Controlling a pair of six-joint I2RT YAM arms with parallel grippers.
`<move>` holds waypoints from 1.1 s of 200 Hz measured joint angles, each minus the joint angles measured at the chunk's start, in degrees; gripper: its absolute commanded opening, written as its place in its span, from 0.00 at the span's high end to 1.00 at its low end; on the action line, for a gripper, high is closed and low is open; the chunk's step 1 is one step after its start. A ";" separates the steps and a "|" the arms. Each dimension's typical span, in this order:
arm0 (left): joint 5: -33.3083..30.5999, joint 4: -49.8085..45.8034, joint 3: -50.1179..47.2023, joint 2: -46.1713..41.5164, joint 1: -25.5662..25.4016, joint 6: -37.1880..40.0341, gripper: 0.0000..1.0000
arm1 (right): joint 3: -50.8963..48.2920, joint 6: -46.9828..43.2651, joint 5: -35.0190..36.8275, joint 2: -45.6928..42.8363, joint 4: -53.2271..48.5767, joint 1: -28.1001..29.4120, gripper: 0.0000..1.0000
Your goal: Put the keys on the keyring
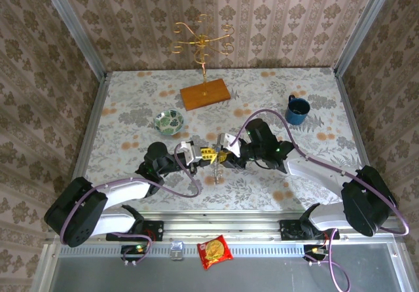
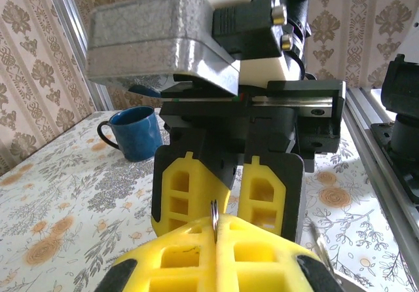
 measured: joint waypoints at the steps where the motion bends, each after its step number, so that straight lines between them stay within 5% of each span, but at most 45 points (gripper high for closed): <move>1: 0.00 0.02 0.00 0.00 0.00 0.00 1.00 | -0.02 0.07 0.00 0.00 0.07 0.00 0.73; 220: -5.88 9.33 -1.09 1.42 0.00 -4.28 1.00 | -8.11 8.31 2.01 -1.49 17.29 0.02 0.63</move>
